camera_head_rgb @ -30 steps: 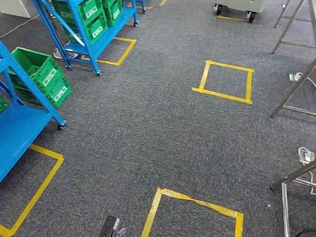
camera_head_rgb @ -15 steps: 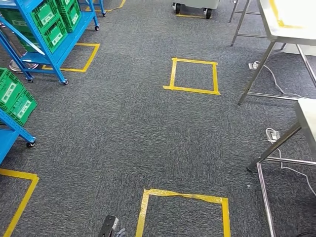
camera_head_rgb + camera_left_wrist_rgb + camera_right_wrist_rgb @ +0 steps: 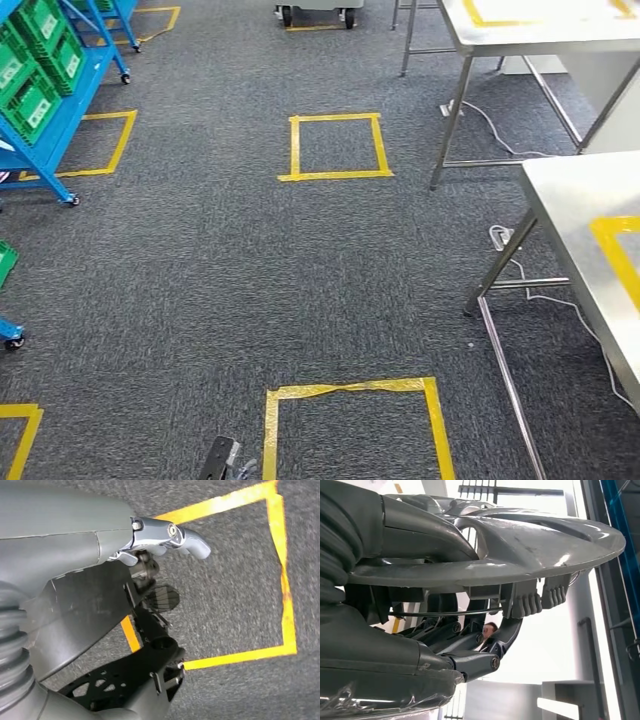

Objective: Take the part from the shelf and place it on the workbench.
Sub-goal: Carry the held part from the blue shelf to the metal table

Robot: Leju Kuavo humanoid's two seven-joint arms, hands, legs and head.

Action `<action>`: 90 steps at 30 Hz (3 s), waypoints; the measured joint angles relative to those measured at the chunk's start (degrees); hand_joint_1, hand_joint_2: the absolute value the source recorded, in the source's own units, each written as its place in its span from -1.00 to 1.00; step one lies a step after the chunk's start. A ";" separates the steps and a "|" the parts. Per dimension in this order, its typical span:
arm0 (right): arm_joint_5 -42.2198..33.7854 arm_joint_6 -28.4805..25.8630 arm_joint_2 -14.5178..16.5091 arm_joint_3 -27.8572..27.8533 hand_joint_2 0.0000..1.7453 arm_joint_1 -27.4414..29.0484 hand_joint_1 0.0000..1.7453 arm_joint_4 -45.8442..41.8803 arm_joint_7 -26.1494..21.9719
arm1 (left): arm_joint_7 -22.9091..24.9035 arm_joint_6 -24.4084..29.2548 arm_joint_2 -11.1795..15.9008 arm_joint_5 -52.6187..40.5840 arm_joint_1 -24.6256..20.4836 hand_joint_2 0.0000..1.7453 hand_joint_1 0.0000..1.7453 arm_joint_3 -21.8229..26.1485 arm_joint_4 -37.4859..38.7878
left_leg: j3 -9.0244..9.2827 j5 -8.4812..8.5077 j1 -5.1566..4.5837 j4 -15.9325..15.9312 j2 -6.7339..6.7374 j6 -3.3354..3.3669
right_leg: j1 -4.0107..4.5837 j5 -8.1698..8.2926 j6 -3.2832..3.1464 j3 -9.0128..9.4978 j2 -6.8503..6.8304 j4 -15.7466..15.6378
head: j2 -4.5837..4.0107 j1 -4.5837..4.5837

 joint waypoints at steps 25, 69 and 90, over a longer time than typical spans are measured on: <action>0.37 -3.00 0.22 4.91 1.00 2.98 1.00 0.45 -2.16 | 1.40 0.22 -0.06 0.61 0.04 1.00 -1.00 0.00 0.02 | 0.61 4.30 -0.55 -4.35 1.61 1.63 | -0.07 -0.67 2.58 0.93 -2.85 0.28 | 0.00 -0.17; 2.82 -3.48 0.24 6.29 1.00 2.83 1.00 1.93 -1.98 | 1.23 0.83 -0.06 0.26 -0.12 1.00 -1.00 -0.45 -0.01 | -3.56 2.92 -0.17 2.93 -4.19 0.93 | -0.01 -0.20 -0.22 0.58 5.12 -0.19 | 0.00 -0.52; 8.65 7.30 0.04 1.41 1.00 -1.00 1.00 3.41 7.40 | 1.45 0.85 -0.04 0.90 -0.08 1.00 -1.00 -0.40 0.02 | -0.27 4.64 -0.56 -3.78 -2.33 3.12 | -0.19 -1.24 1.96 1.80 0.48 -0.31 | 0.00 0.05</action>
